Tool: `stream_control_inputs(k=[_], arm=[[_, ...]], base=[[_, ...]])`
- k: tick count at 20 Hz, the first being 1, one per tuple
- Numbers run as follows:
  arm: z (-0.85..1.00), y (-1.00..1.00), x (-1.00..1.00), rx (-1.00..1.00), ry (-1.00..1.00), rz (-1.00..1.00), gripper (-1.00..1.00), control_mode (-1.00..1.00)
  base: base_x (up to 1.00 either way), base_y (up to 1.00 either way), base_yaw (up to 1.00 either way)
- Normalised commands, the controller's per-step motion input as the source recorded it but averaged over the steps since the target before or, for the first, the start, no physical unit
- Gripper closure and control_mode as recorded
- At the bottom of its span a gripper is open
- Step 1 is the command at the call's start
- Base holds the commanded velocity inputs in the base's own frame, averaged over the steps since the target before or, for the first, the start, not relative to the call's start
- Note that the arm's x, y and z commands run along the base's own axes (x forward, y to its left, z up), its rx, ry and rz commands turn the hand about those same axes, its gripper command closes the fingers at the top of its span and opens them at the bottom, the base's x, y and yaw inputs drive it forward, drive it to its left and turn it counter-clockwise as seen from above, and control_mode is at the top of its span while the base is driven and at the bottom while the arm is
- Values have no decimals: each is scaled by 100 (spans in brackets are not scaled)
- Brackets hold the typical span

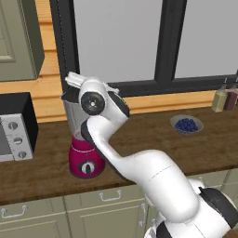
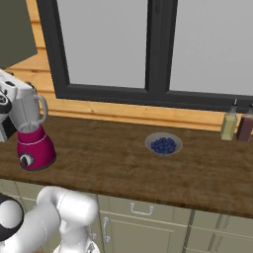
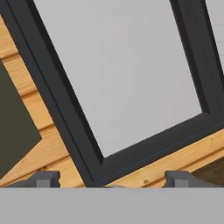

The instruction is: Close the lid blender by securely placing the lid on top.

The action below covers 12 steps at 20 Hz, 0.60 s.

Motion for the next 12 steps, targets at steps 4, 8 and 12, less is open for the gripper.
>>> stream_control_inputs(k=[4, 8, 12], arm=[[7, -92, -17, 12, 9, 0, -100, -100], [0, -100, -18, 17, 9, 0, -100, -100], [0, -100, -25, 20, 4, 0, -100, -100]], base=[[0, 0, 0], [0, 0, 0], [0, 0, 0]])
